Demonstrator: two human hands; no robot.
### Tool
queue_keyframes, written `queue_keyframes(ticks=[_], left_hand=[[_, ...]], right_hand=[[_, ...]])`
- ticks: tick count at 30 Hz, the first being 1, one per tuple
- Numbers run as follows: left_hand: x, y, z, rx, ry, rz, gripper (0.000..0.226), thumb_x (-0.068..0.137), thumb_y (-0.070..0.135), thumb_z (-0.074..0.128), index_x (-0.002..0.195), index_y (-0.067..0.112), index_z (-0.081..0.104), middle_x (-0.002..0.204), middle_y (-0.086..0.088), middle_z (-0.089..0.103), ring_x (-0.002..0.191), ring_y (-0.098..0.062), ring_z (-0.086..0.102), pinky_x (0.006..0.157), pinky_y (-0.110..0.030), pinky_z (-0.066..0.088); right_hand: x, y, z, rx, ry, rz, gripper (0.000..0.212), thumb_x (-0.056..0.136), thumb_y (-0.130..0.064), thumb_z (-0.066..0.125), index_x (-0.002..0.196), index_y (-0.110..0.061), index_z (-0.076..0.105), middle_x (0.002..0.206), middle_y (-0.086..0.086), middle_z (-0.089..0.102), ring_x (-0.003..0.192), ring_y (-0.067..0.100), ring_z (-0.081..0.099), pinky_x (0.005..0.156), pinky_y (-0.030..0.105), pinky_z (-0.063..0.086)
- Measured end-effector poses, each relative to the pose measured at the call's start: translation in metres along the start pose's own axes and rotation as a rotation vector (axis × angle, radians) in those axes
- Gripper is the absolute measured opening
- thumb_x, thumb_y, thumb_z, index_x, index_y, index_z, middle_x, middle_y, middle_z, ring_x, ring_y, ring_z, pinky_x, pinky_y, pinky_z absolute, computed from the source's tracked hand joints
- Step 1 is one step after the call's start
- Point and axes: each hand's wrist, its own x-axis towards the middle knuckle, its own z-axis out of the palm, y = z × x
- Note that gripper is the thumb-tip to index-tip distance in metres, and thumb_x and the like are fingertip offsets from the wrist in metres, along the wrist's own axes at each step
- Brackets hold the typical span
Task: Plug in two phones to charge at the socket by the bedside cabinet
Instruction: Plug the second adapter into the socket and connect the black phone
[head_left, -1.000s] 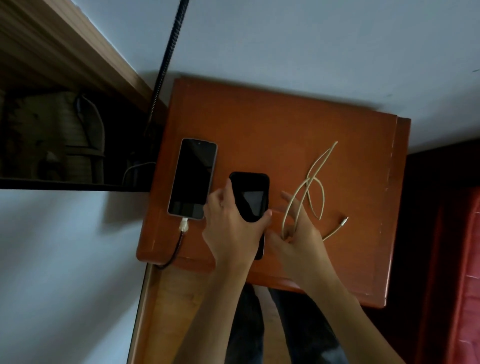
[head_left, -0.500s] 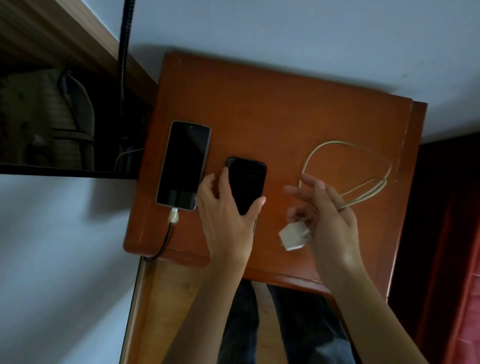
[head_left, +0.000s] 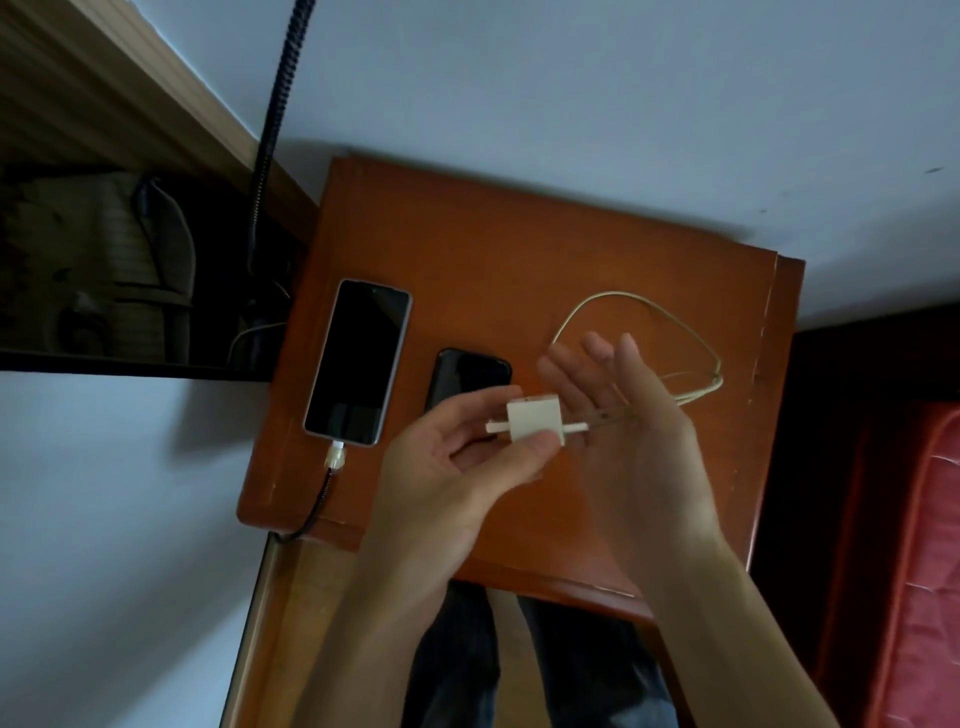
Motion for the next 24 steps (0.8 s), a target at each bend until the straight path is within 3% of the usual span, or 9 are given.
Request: queue_keyframes(ticks=[3,5,7,9,12,14,16,18,24], left_hand=[[0.0,0.022,-0.003,-0.007,0.045,0.102,0.053,0.063,0.024,0.09,0.112,0.02,0.072,0.103,-0.001,0.08,0.097,-0.015,0.076,0.08,-0.021,0.059],[0.002,0.035,-0.003,-0.056,0.071,0.147,0.046,0.065,0.02,0.089,0.108,0.022,0.075,0.102,-0.002,0.079,0.097,-0.017,0.076,0.079,-0.021,0.059],[0.006,0.05,-0.002,-0.095,0.099,0.191,0.042,0.063,0.02,0.088,0.103,0.023,0.077,0.101,-0.002,0.079,0.098,-0.019,0.076,0.081,-0.026,0.06],[0.012,0.065,0.001,-0.107,0.122,0.248,0.043,0.06,0.022,0.092,0.1,0.023,0.078,0.1,-0.001,0.079,0.098,-0.02,0.076,0.081,-0.03,0.061],[0.021,0.087,0.009,-0.108,0.16,0.34,0.044,0.058,0.029,0.092,0.1,0.02,0.079,0.098,-0.001,0.08,0.093,-0.02,0.077,0.078,-0.029,0.061],[0.026,0.1,0.014,-0.106,0.181,0.382,0.046,0.058,0.033,0.089,0.101,0.019,0.078,0.096,-0.001,0.08,0.089,-0.019,0.078,0.076,-0.028,0.061],[0.032,0.113,0.019,-0.097,0.181,0.408,0.05,0.058,0.036,0.089,0.103,0.017,0.076,0.095,-0.002,0.08,0.086,-0.018,0.078,0.073,-0.024,0.059],[0.038,0.121,0.023,-0.101,0.197,0.432,0.054,0.056,0.038,0.089,0.104,0.015,0.076,0.094,-0.003,0.08,0.086,-0.017,0.078,0.072,-0.024,0.059],[0.049,0.147,0.024,-0.128,0.131,0.481,0.054,0.075,0.047,0.081,0.119,0.017,0.073,0.111,-0.001,0.078,0.108,-0.014,0.073,0.093,-0.03,0.057]], right_hand=[[-0.013,-0.003,0.001,-0.384,0.008,0.179,0.074,0.071,-0.074,0.06,0.122,-0.021,0.063,0.116,0.001,0.074,0.106,0.015,0.071,0.1,0.041,0.05],[-0.026,-0.012,0.001,-0.723,-0.041,0.231,0.08,0.062,-0.087,0.051,0.113,-0.028,0.068,0.113,-0.006,0.073,0.104,0.008,0.068,0.098,0.037,0.052],[-0.036,-0.029,-0.003,-1.067,-0.127,0.115,0.075,0.064,-0.092,0.038,0.098,-0.035,0.073,0.099,-0.02,0.075,0.093,-0.005,0.066,0.085,0.023,0.052],[-0.04,-0.052,0.001,-1.287,-0.186,-0.082,0.062,0.07,-0.085,0.037,0.085,-0.037,0.073,0.083,-0.038,0.068,0.077,-0.015,0.064,0.062,0.008,0.046],[-0.032,-0.079,0.019,-1.155,-0.166,-0.421,0.025,0.081,-0.057,0.061,0.095,-0.04,0.072,0.089,-0.033,0.069,0.083,-0.013,0.065,0.063,0.002,0.046],[-0.022,-0.088,0.038,-1.064,-0.198,-0.553,0.029,0.082,-0.038,0.073,0.111,-0.04,0.068,0.096,-0.025,0.071,0.09,-0.006,0.067,0.07,0.006,0.049],[-0.012,-0.092,0.057,-1.05,-0.262,-0.618,0.042,0.082,-0.039,0.073,0.123,-0.036,0.064,0.104,-0.022,0.071,0.099,-0.003,0.066,0.079,0.013,0.052],[-0.003,-0.091,0.073,-0.996,-0.313,-0.689,0.038,0.086,-0.038,0.068,0.123,-0.03,0.065,0.106,-0.02,0.072,0.102,-0.001,0.067,0.083,0.017,0.053],[0.02,-0.104,0.105,-0.73,-0.266,-0.715,0.017,0.095,-0.028,0.065,0.112,-0.027,0.07,0.089,-0.014,0.077,0.085,0.003,0.074,0.073,0.019,0.058]])
